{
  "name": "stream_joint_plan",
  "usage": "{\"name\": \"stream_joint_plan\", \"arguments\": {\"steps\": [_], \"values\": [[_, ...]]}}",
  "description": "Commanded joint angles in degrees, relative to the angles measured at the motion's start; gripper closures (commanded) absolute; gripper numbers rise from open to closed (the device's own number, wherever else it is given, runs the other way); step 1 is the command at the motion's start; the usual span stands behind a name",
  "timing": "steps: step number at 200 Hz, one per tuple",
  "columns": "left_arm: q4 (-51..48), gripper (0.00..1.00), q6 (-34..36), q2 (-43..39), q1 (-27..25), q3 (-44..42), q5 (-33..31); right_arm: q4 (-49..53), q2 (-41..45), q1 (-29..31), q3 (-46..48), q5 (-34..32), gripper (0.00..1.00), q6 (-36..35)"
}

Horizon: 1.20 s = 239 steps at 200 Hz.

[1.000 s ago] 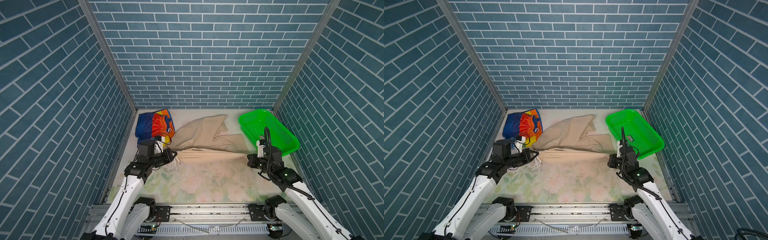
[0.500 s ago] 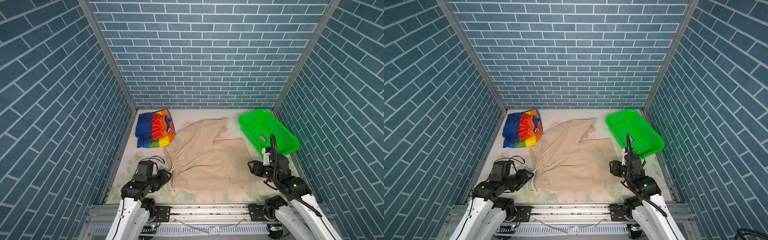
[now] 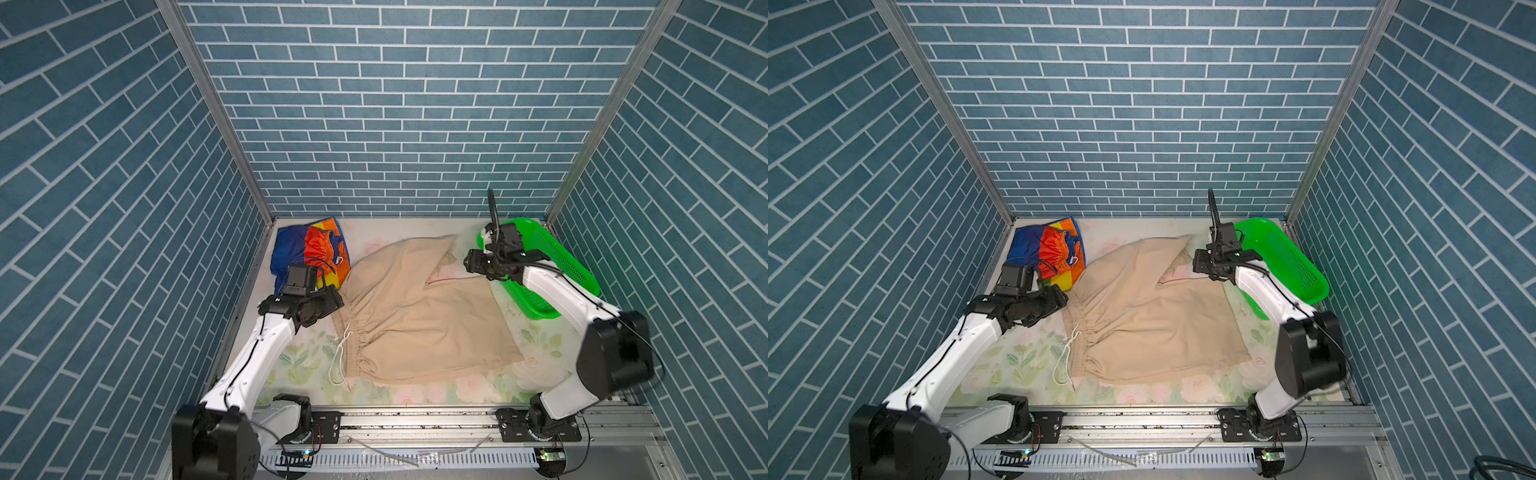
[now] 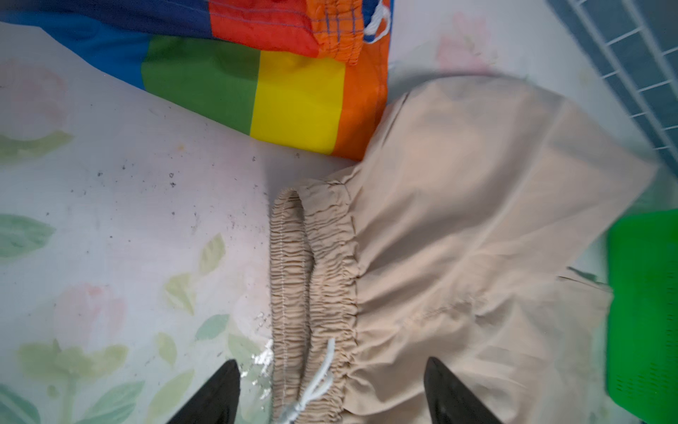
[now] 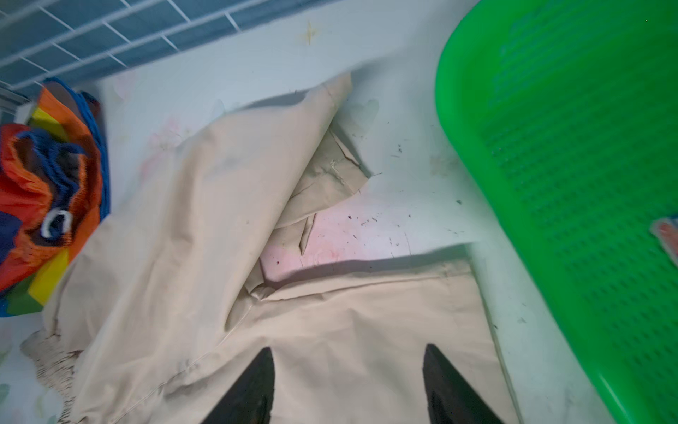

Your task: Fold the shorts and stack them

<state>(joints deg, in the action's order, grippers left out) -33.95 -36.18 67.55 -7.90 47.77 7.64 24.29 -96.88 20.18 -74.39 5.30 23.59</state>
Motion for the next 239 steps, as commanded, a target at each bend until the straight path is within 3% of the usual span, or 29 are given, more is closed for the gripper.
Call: {"name": "stream_joint_plan", "arguments": {"steps": [1,38,77,147,173,184,209,225,239], "values": [[6.0,0.18,3.5,4.9,0.0,1.5,-4.6,1.2,-7.7,-0.3,-8.6,2.7,0.33,-3.0],[12.5,0.18,3.8,12.0,0.0,2.8,-6.6,5.6,-21.6,-0.7,-21.8,2.7,0.32,-5.0],[16.3,0.2,3.0,17.5,0.0,3.8,-6.7,7.0,-31.1,-1.5,-29.5,3.3,0.32,-4.7],[22.1,0.26,0.9,25.0,0.0,4.6,-5.4,7.1,-38.4,-1.5,-35.8,6.6,0.38,-3.2],[23.2,0.36,1.1,26.8,0.0,5.2,-5.4,6.0,-38.7,-1.6,-35.2,7.0,0.38,-2.9],[23.1,0.43,1.1,27.7,0.0,5.7,-5.4,5.6,-39.1,-1.5,-35.3,7.5,0.48,-2.4],[23.7,0.7,0.9,28.7,0.0,6.0,-5.0,3.9,-38.9,-1.5,-34.1,8.5,1.0,-1.9],[22.8,0.9,1.2,28.9,0.1,6.6,-5.5,3.3,-36.8,-1.7,-32.6,6.5,1.0,-2.6],[21.5,1.0,1.5,29.0,0.2,7.3,-6.0,2.7,-33.6,-2.4,-31.0,4.9,1.0,-4.0]]}}
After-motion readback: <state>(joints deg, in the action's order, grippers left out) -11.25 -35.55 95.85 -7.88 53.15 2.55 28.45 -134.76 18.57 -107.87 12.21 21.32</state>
